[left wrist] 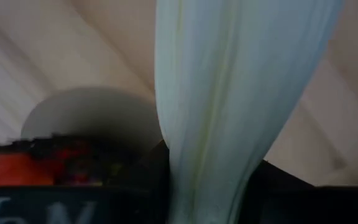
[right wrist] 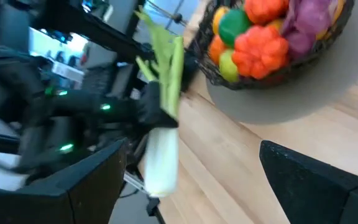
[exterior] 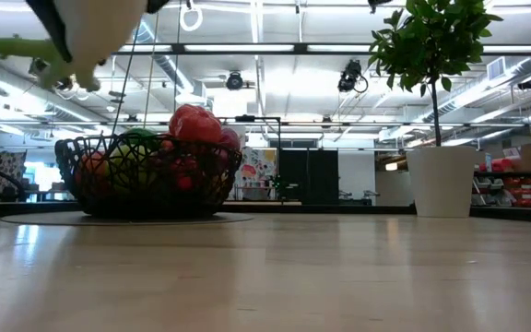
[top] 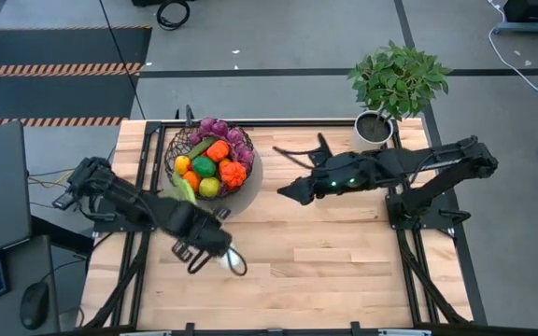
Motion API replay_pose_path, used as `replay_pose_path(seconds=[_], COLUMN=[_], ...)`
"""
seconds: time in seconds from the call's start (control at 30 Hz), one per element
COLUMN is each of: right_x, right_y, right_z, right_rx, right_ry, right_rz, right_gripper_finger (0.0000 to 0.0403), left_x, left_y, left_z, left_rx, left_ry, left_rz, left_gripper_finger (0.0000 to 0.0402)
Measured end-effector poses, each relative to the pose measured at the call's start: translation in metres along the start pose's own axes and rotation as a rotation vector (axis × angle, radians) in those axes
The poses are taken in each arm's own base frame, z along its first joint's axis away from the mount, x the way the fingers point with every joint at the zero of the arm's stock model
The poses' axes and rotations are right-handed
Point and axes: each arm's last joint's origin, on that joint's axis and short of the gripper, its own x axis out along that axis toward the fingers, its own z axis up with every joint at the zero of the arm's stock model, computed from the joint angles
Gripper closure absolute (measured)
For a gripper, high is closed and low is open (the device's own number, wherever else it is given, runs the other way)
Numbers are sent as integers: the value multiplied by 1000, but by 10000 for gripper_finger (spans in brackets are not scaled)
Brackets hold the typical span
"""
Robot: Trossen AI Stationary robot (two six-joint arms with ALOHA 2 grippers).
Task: Build produce basket
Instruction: Put the green celery into the black wire basket
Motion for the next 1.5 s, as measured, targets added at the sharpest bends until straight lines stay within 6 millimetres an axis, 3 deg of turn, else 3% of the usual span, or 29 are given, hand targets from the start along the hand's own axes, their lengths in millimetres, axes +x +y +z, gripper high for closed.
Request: replay_pose_path(seconds=[0.23,0.4,0.6,0.7,1.07,1.23,1.37,1.5], right_x=[-30,-45,-47,-47,-44,-44,-45,-45], right_y=[2,3,5,5,0,-1,0,0], right_z=[11,16,12,12,22,23,22,22], right_rx=[-23,-15,-29,-31,-8,0,-2,-7], right_ry=[-83,-124,-133,-135,-171,-171,-166,-164], right_rz=[43,63,63,58,34,37,42,43], right_gripper_finger=[30,30,30,30,30,30,30,30], left_x=[10,4,-12,-14,-5,1,1,2], left_y=[43,78,103,112,142,152,156,154], left_z=[-34,-69,-117,-134,-147,-160,-170,-180], left_rx=[48,28,-34,22,-58,-110,-170,-201], left_ry=[131,129,121,131,81,58,51,48], left_rz=[-45,-32,5,9,116,74,66,8], left_gripper_finger=[274,276,275,275,273,269,231,166])
